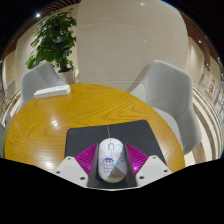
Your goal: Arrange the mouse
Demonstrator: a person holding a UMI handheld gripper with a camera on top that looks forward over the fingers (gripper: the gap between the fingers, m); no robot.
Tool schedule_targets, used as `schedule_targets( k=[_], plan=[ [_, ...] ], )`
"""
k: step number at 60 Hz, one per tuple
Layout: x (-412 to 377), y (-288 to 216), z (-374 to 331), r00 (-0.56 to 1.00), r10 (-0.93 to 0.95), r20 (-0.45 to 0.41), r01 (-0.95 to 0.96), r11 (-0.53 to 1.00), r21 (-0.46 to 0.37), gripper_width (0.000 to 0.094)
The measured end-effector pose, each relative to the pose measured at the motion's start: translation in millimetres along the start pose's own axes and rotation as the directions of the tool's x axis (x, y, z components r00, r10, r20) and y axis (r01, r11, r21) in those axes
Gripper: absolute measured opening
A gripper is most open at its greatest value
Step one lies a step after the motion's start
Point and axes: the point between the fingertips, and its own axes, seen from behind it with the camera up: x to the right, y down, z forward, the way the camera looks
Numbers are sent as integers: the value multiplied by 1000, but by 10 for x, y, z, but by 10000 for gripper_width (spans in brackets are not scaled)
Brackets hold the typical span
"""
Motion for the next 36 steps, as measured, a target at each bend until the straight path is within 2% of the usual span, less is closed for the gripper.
schedule_targets(
  k=[2,7,9,19,36],
  plan=[
    [5,14,-9,1000,9,1,-9,1000,-9,567],
    [53,2,-124,999,35,-16,-35,999,-11,885],
    [68,-14,-240,998,53,-20,-53,999,-7,855],
    [-104,72,-1101,991,129,-26,-129,992,-12,865],
    [-604,887,-2643,991,129,-47,-132,988,-75,858]
  ],
)
